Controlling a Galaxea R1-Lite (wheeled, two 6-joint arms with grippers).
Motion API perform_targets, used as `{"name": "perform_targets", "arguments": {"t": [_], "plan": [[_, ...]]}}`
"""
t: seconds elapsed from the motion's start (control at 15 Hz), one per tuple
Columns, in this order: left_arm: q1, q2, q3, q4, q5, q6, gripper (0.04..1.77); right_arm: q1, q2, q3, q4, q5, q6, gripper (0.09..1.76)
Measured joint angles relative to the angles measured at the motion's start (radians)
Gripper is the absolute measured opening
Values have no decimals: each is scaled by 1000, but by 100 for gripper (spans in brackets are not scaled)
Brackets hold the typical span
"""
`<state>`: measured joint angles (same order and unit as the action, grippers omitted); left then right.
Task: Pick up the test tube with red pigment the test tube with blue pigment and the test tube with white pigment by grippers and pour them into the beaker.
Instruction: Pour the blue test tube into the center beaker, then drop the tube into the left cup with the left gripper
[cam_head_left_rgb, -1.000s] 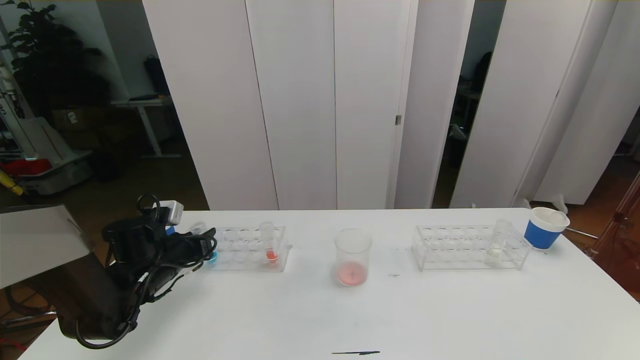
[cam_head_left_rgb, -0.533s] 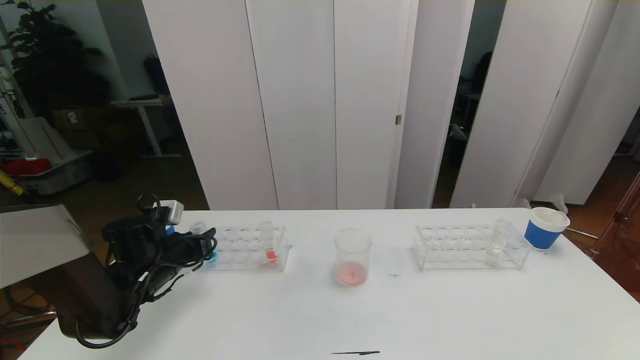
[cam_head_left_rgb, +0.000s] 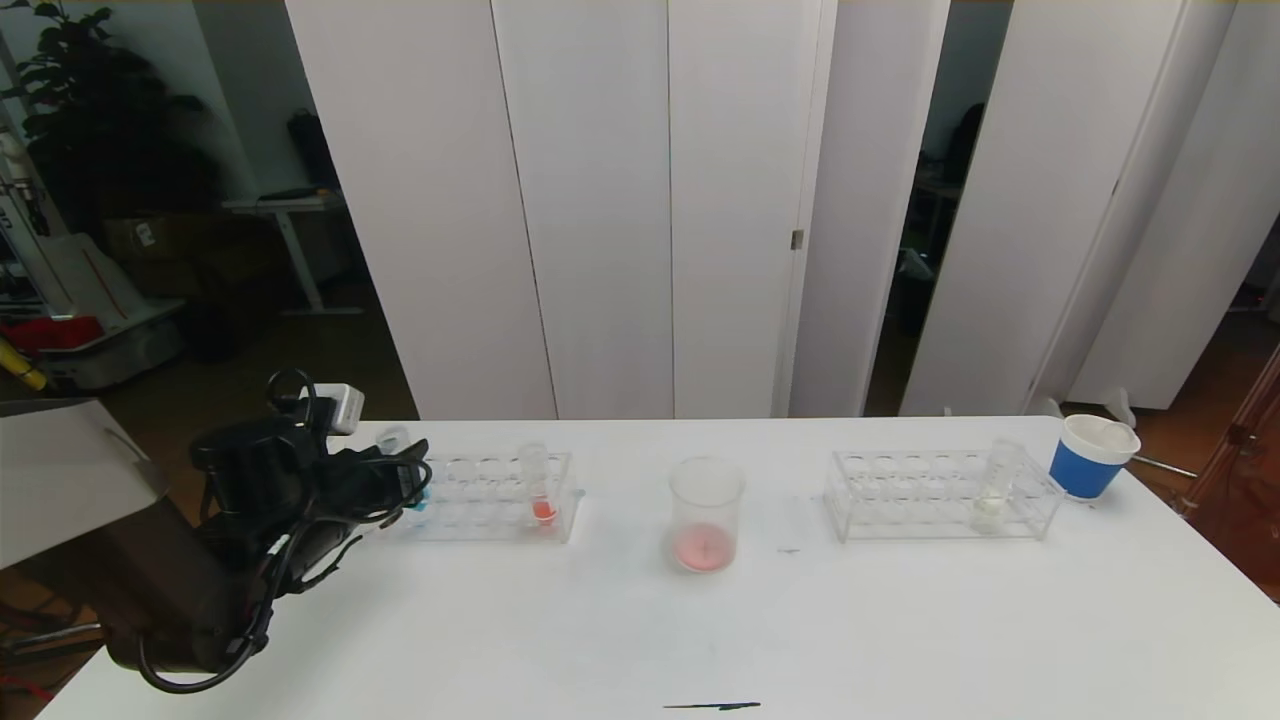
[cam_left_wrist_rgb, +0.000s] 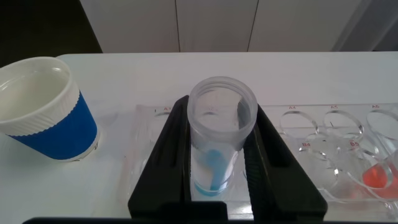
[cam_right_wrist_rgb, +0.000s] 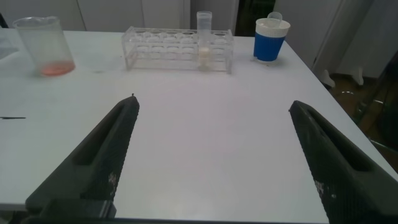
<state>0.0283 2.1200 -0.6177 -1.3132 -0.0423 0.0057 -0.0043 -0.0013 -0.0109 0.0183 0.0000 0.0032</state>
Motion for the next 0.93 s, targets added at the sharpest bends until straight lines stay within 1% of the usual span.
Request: {"name": "perform_targets", "arguments": {"t": [0.07, 0.27, 0.4, 0.47, 0.6, 0.67, 0.8, 0.87, 0.93], "plan": [[-1, -15, 0, 4, -7, 0, 57, 0, 0, 0, 0, 0, 0, 173], [-1, -83, -4, 34, -57, -1, 57, 0, 0, 0, 0, 0, 0, 173], [-2, -146, -13, 93, -89, 0, 57, 0, 0, 0, 0, 0, 0, 173], [-1, -184, -20, 138, -118, 0, 57, 0, 0, 0, 0, 0, 0, 173], [-2, -259, -41, 220, -198, 0, 57, 0, 0, 0, 0, 0, 0, 173], [-3, -294, -54, 253, -260, 0, 57, 0, 0, 0, 0, 0, 0, 173], [-8, -363, -74, 312, -420, 2, 57, 0, 0, 0, 0, 0, 0, 173], [-18, -388, -87, 335, -471, 3, 57, 0, 0, 0, 0, 0, 0, 173], [-41, -409, -101, 346, -487, 5, 57, 0, 0, 0, 0, 0, 0, 173]]}}
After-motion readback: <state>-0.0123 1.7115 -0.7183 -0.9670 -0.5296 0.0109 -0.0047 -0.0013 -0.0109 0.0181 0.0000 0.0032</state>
